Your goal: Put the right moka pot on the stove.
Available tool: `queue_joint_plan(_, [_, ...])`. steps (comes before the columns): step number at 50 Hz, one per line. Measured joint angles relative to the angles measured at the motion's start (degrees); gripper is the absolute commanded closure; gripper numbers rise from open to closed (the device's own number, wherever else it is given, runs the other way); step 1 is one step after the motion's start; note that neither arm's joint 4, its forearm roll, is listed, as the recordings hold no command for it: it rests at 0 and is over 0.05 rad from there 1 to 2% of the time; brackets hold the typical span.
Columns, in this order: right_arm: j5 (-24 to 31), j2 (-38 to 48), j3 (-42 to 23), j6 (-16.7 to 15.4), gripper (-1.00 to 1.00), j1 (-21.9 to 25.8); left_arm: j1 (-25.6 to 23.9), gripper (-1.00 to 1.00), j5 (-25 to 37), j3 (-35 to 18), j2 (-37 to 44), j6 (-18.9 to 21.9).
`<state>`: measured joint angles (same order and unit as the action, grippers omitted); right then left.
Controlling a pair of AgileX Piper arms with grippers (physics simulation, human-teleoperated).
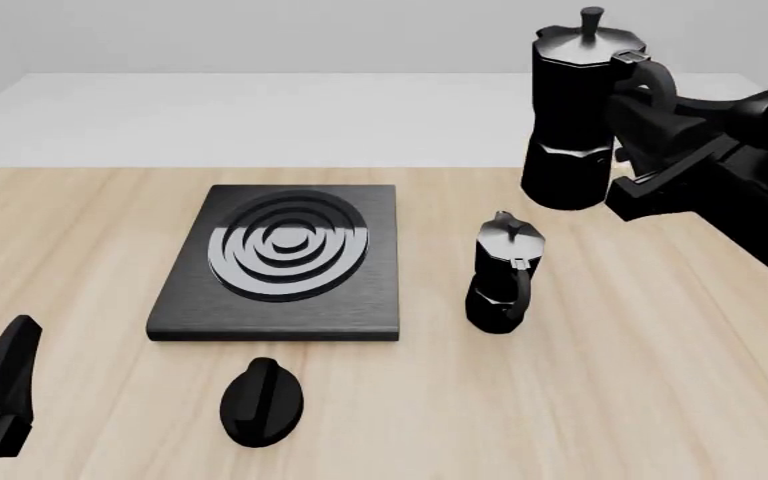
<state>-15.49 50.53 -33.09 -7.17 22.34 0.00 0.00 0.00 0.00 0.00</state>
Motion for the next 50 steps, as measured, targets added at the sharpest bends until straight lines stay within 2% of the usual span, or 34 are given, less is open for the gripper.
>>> queue_joint_plan(32, [-19.0, 27.5, -11.0, 3.5, 1.00, 12.6, 0.0, -1.00, 0.0, 0.0, 0.0, 0.0])
queue_joint_plan(50, [-25.0, 43.2, -20.0, 5.7, 1.00, 16.5, 0.0, -1.00, 0.0, 0.0, 0.0, 0.0])
